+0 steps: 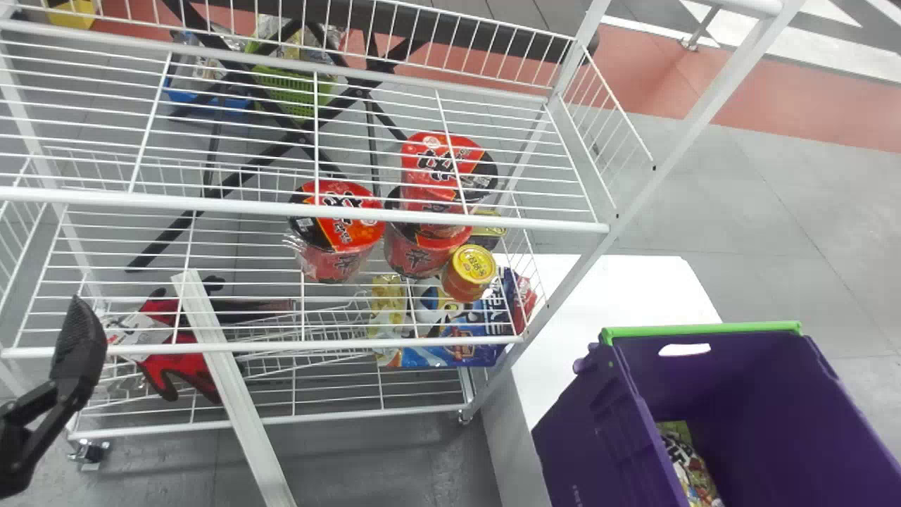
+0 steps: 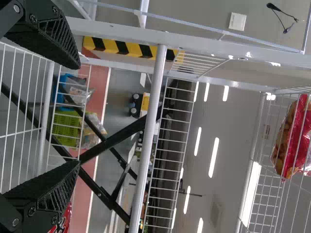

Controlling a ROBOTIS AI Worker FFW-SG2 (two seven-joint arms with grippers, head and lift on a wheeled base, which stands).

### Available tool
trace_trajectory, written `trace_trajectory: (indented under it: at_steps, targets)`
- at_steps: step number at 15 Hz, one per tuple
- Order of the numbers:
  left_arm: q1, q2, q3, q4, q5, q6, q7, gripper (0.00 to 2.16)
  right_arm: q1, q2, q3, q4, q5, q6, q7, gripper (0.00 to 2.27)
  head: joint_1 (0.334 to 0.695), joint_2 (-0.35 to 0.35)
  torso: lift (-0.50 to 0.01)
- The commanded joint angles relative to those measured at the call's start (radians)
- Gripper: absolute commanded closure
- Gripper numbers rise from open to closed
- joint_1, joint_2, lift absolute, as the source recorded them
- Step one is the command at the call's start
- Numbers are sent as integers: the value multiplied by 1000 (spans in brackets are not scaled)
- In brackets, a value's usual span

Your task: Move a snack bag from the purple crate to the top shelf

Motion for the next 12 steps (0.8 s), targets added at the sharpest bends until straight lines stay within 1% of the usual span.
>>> trace_trajectory:
  at_steps: [1,3,6,9,12]
  targets:
    - [0,0,0,0,0,1,0,124,-4,1,-2,1,-9,-6,-6,259,695,-350,-453]
    - [0,0,0,5,0,-2,0,124,-20,3,4,18,-15,0,-9,259,695,-350,-453]
    - [0,-2,2,15,2,-21,0,124,-30,3,6,24,-67,33,-10,259,695,-350,-453]
    - [0,-3,2,20,2,-30,0,124,-30,0,-19,21,-98,92,-9,259,695,-350,-453]
    - [0,-3,2,20,2,-27,0,124,-30,-5,-48,13,-98,101,-3,259,695,-350,-453]
